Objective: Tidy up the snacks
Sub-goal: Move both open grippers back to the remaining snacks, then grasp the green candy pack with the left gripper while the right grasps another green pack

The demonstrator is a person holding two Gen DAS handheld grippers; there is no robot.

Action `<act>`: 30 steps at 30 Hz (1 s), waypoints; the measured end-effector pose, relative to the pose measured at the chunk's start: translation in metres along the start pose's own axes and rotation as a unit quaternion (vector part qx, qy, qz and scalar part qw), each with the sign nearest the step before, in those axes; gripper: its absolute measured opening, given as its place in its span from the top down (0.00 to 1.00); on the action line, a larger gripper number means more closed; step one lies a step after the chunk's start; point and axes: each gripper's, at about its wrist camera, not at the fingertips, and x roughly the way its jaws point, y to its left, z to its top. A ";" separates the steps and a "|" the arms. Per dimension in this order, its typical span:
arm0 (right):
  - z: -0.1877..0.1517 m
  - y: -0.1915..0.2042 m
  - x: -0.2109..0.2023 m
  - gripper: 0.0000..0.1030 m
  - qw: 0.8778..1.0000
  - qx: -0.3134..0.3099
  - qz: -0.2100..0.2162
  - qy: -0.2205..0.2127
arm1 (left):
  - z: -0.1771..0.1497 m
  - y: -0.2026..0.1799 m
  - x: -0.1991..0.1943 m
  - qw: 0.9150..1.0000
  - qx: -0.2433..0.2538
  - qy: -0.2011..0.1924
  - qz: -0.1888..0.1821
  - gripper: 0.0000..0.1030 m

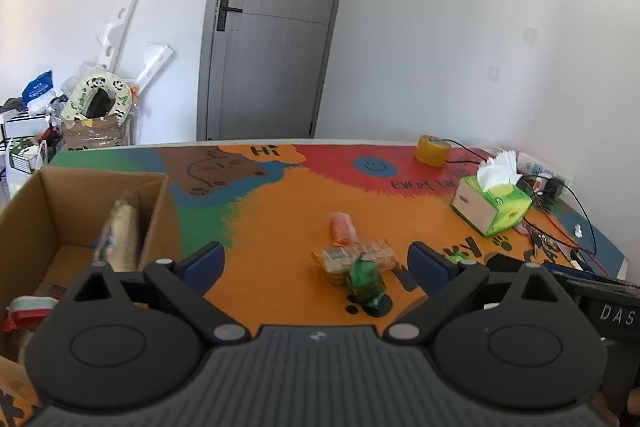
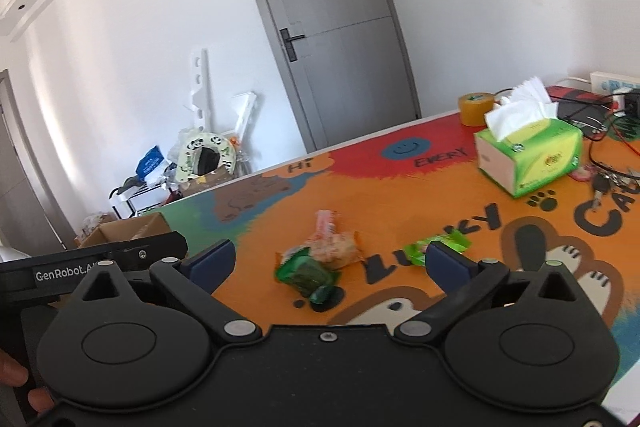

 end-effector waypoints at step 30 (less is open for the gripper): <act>-0.011 -0.072 0.060 0.12 0.997 0.034 -0.029 0.057 | -0.024 -0.035 0.100 0.997 -0.012 0.077 -0.004 0.29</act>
